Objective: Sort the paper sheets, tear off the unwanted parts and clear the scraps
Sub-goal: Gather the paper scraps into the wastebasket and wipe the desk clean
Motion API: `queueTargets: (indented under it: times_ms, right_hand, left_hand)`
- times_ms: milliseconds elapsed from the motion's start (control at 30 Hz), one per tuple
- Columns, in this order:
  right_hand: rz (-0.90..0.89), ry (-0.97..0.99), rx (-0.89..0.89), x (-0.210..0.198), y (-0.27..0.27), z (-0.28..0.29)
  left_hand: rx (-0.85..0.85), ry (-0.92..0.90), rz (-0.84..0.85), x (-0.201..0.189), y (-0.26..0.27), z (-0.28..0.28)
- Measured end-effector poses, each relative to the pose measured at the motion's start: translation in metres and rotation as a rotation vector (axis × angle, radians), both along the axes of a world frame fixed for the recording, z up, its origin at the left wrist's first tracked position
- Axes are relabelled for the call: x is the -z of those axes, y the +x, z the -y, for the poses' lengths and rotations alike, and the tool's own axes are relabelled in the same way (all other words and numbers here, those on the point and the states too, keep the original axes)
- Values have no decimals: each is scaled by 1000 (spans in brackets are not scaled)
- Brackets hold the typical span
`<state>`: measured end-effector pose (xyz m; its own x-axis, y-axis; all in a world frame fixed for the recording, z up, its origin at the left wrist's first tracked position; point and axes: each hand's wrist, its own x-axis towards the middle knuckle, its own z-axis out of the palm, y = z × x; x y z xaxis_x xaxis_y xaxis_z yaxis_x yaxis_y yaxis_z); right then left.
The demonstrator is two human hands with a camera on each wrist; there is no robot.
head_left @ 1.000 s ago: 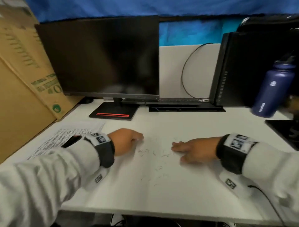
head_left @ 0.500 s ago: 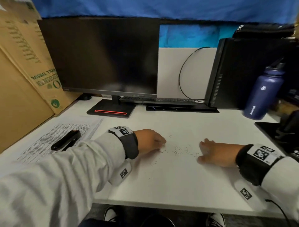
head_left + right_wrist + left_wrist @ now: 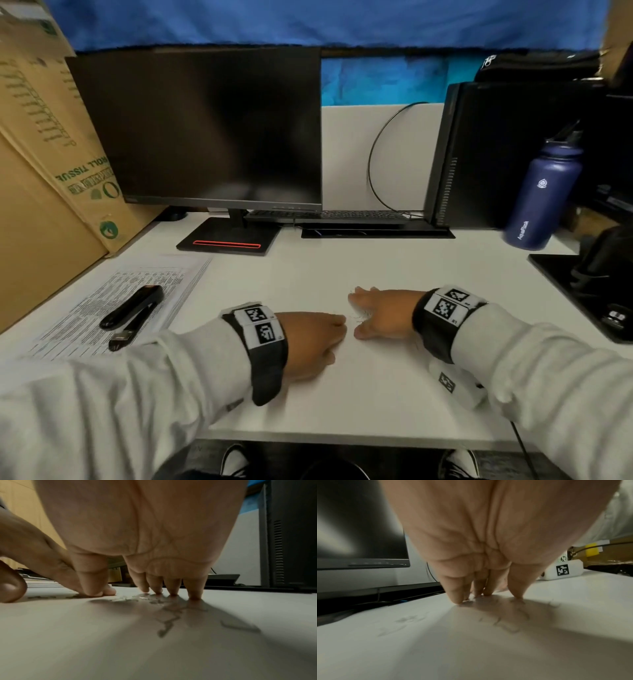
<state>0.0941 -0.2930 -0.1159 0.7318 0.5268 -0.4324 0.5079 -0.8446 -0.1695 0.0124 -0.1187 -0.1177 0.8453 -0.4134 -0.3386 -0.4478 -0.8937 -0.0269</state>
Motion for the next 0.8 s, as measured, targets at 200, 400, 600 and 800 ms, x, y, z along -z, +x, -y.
queueTargets:
  times_ms: [200, 400, 600, 800]
  right_hand:
    - [2, 12, -143, 3, -20, 32]
    - [263, -38, 172, -11, -24, 86]
    - [174, -88, 405, -11, -11, 85]
    - [183, -77, 228, -3, -24, 32]
  left_hand:
    - [-8, -131, 26, -5, -4, -71]
    - [-463, 16, 18, -23, -4, -89]
    - [-473, 39, 12, -18, 1, -54]
    - [-345, -69, 58, -9, 8, -25]
